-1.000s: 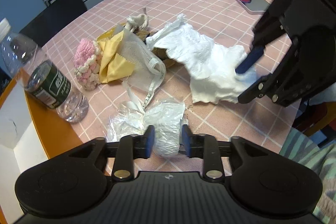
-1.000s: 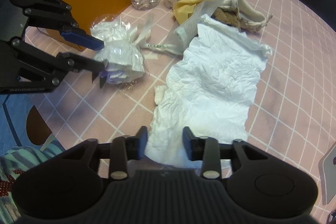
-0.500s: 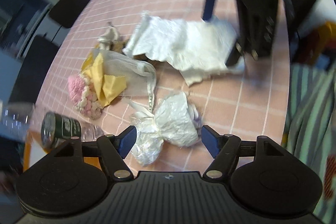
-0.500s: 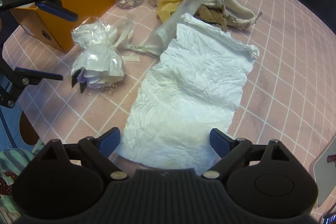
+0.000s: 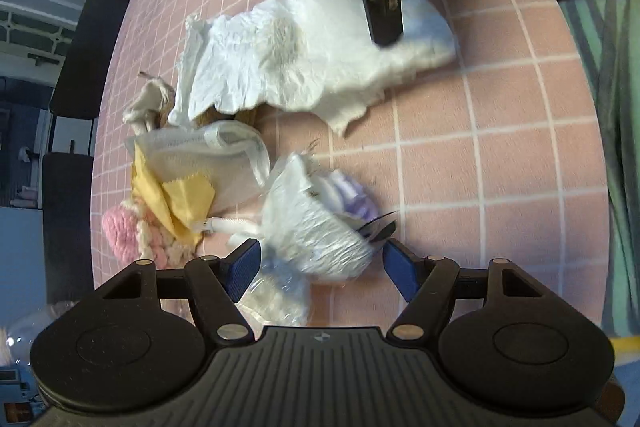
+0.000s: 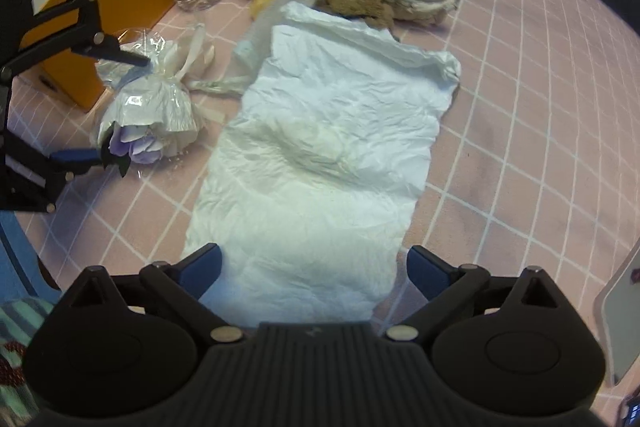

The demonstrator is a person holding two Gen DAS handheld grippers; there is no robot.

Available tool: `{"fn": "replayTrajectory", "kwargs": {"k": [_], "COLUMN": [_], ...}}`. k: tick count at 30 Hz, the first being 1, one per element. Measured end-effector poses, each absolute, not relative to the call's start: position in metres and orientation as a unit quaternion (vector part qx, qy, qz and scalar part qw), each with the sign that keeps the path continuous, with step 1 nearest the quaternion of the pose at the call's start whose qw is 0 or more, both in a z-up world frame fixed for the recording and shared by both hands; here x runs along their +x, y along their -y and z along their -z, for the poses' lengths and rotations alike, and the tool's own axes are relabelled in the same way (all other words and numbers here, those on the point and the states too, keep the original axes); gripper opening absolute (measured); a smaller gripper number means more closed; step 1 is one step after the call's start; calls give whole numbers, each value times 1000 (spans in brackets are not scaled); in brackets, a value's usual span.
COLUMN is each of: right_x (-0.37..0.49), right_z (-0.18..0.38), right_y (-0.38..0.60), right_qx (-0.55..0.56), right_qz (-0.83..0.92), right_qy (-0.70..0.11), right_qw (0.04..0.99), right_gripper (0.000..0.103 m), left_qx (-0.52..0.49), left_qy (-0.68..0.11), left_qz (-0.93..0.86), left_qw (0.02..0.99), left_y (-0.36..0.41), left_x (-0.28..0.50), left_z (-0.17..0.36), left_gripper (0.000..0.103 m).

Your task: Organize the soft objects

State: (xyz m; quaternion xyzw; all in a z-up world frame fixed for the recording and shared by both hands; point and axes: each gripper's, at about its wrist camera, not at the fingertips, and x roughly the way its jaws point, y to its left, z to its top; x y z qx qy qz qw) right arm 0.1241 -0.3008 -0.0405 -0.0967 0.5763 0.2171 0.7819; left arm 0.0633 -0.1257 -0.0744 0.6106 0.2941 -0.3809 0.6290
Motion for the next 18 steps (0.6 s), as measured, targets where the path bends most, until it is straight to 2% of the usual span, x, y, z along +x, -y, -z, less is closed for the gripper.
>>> {"fn": "replayTrajectory", "kwargs": {"k": [6,11,14,18], "right_x": [135,127,120,115], "right_z": [54,54,50,46], "right_y": [298,286,282,282], "right_qx": [-71,-104,-119,-127], "right_qz": [-217,-220,-222,-228], "right_qy": [-583,-567,-556,-544], "right_qw": [780,787,792,798], "right_gripper": [99,97,90,69], "left_qx": [579,549,543,549], "left_qy": [-304,-321,-323,-316], "left_qz": [372,360,353,351], "left_qw": [658,683,690,690], "left_y": [135,140,142,145], "left_x": [73,82,81,79], "left_z": [72,67,67,69], "left_gripper": [81,72,71,73]}}
